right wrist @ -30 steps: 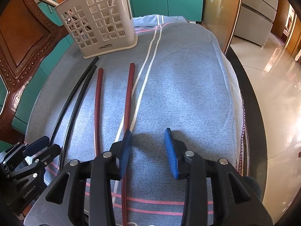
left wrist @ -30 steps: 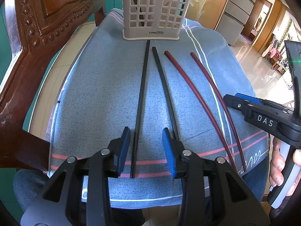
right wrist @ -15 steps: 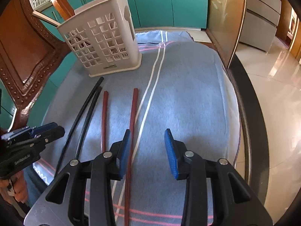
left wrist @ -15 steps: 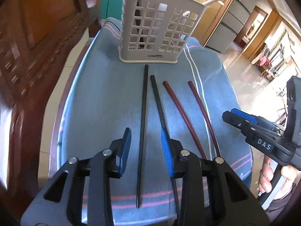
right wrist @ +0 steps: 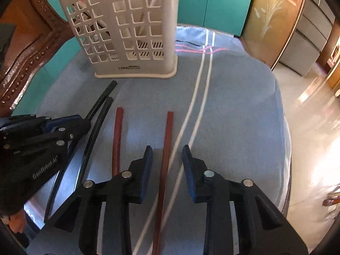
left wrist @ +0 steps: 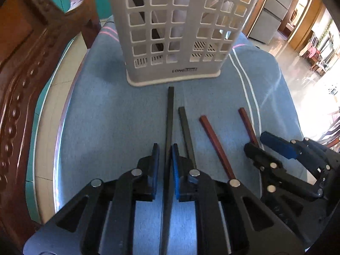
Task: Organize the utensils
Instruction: 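Carry both chopsticks over the white caddy and open both tools to drop them in, then grasp the last black chopstick with the left tool while the right tool grasps the last red one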
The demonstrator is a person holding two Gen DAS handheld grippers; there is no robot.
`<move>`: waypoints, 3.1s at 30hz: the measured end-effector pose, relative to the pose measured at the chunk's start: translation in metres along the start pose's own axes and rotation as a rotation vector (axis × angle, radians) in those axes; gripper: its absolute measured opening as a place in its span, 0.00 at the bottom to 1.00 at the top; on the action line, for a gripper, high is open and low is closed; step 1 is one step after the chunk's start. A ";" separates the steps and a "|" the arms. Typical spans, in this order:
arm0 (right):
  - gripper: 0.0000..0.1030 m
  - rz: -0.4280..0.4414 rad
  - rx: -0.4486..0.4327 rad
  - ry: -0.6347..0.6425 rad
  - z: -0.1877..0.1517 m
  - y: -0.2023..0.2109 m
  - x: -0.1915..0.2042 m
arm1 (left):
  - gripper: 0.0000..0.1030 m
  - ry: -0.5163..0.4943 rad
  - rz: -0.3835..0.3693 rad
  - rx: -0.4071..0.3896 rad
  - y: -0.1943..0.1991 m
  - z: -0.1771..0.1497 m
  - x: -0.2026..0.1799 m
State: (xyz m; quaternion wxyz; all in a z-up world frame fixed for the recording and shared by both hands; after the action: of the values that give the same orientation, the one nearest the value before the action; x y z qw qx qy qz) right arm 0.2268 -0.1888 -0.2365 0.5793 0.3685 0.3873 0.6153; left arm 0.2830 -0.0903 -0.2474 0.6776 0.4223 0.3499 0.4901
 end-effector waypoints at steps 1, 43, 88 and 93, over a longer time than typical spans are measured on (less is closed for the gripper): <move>0.08 0.010 0.000 -0.003 0.001 0.000 0.001 | 0.13 -0.002 0.009 0.000 0.000 0.001 -0.001; 0.06 0.126 -0.801 -0.110 0.147 0.292 -0.021 | 0.06 0.150 0.043 -0.736 0.289 0.153 0.010; 0.07 0.095 0.033 -0.142 -0.033 0.022 -0.007 | 0.20 0.041 0.009 -0.265 0.103 -0.013 -0.001; 0.07 0.091 0.038 -0.132 -0.043 0.025 -0.022 | 0.23 0.042 -0.001 -0.188 0.074 -0.023 -0.005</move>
State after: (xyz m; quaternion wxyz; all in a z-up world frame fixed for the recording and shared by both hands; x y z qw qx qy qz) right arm 0.1782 -0.2132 -0.2321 0.5681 0.4362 0.3427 0.6079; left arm 0.2345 -0.0774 -0.1886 0.7070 0.3464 0.3168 0.5289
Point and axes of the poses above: each gripper's, at about its wrist camera, not at the fingertips, and y roughly against the way its jaws point, x to its left, z to its top, the point moved 4 cm from there along -y, roughly the way its jaws point, and after that the axes turned 3 degrees about x, right-handed, at the moved point
